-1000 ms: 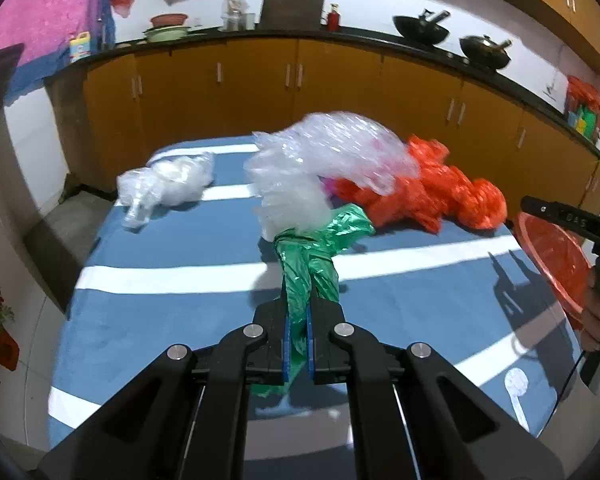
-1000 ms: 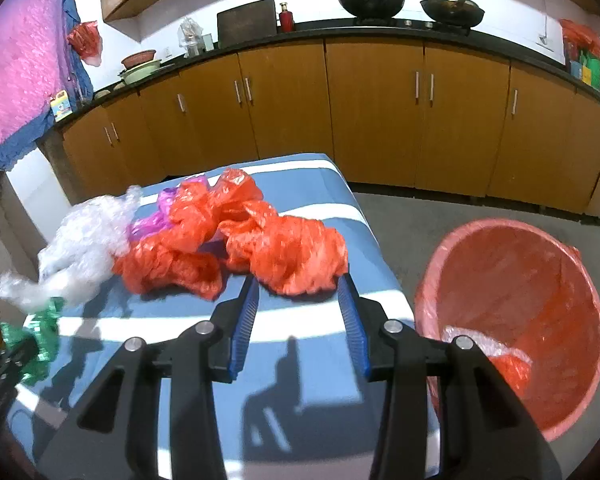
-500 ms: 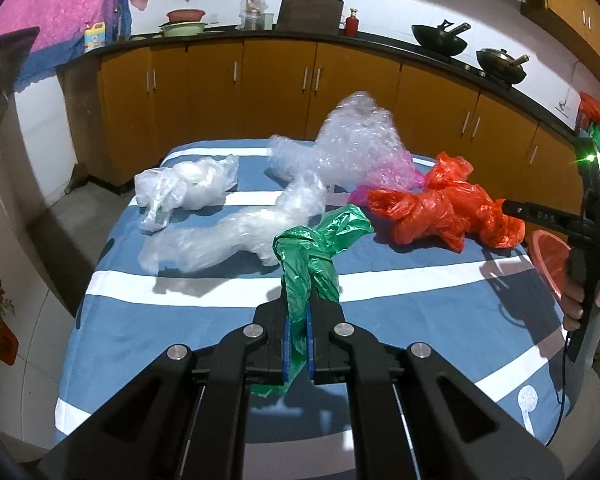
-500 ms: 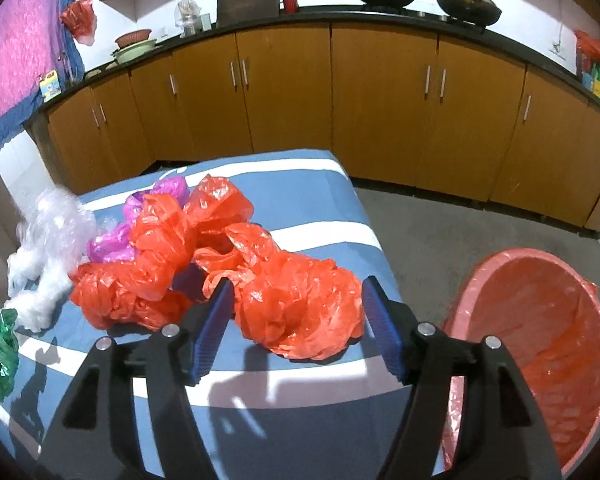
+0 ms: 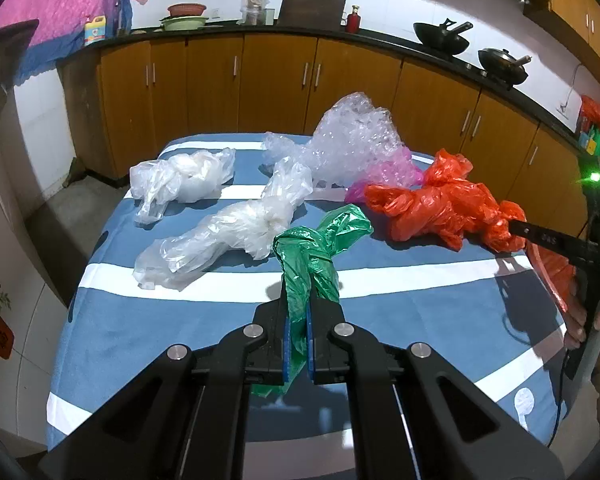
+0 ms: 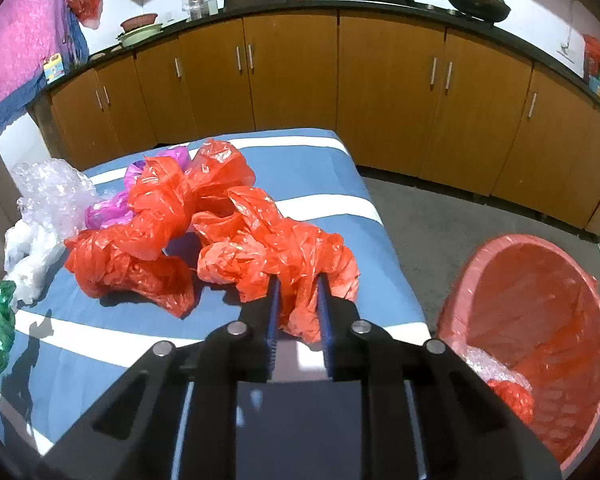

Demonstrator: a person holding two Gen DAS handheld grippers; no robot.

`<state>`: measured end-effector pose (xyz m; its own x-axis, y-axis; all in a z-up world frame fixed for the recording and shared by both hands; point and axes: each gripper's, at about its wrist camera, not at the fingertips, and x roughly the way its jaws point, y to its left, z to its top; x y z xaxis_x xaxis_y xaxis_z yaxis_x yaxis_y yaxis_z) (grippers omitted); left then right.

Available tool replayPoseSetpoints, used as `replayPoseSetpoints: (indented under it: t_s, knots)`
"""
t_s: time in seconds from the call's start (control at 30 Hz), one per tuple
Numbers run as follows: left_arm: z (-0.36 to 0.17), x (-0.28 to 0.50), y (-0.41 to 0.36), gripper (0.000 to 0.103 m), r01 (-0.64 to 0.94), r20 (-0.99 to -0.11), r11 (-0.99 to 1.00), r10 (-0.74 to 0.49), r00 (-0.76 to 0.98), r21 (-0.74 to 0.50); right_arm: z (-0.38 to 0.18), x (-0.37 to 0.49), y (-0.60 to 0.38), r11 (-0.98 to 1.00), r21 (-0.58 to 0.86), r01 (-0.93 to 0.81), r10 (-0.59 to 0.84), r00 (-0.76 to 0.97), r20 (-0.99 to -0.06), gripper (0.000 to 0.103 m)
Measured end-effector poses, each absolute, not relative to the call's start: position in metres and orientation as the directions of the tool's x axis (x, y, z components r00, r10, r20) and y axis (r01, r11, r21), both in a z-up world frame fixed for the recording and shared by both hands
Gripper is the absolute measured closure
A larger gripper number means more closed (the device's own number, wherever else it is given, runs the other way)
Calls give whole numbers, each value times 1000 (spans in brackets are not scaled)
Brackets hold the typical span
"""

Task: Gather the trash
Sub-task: 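Grasp a red bag with the right tool while the left tool holds the green bag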

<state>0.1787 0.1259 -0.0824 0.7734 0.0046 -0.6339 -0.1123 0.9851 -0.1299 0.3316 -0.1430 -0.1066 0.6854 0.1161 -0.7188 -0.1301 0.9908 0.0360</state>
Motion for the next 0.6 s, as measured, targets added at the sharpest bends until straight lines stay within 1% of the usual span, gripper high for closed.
replayPoseSetpoints:
  t_s: [0.33, 0.6]
  knots:
    - [-66, 177, 103, 98, -71, -609, 990, -19, 793, -124, -80, 285, -178, 985, 130, -109, 169, 719, -674, 88]
    - [-46, 179, 71, 98, -6, -575, 994, -58, 816, -109, -52, 246, -215, 981, 182, -66, 167, 764, -624, 88]
